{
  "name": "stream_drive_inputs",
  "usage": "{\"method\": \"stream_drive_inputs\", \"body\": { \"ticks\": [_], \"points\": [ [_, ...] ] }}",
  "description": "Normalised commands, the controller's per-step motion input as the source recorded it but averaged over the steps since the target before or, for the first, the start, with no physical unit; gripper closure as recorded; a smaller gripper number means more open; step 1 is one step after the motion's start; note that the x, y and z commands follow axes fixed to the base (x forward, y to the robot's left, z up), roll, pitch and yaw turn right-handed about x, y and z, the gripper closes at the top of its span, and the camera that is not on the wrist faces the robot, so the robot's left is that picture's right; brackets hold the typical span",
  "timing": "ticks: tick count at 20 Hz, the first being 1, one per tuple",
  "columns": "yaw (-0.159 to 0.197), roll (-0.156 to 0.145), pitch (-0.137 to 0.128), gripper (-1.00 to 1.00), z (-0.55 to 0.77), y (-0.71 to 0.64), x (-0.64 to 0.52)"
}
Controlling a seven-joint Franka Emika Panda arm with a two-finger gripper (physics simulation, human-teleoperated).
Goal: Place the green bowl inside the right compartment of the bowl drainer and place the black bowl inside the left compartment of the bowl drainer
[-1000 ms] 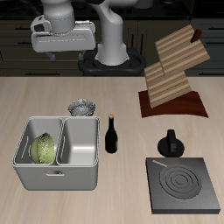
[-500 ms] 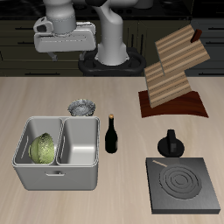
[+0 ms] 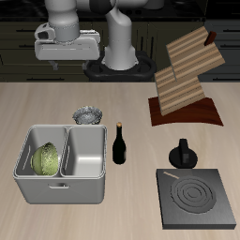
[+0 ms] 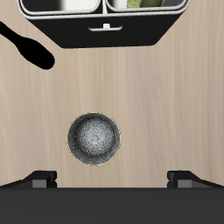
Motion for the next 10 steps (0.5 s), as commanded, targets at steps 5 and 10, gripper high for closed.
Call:
{"method": "stream_drive_inputs", "body": {
  "ticks": [5,10],
  "points": [
    [0.036,0.0,-0.025,-1.0,-0.18,0.06,-0.06],
    [-0.04,-0.012,0.003,-1.0,-0.23,-0.13,-0.03]
  ]
}}
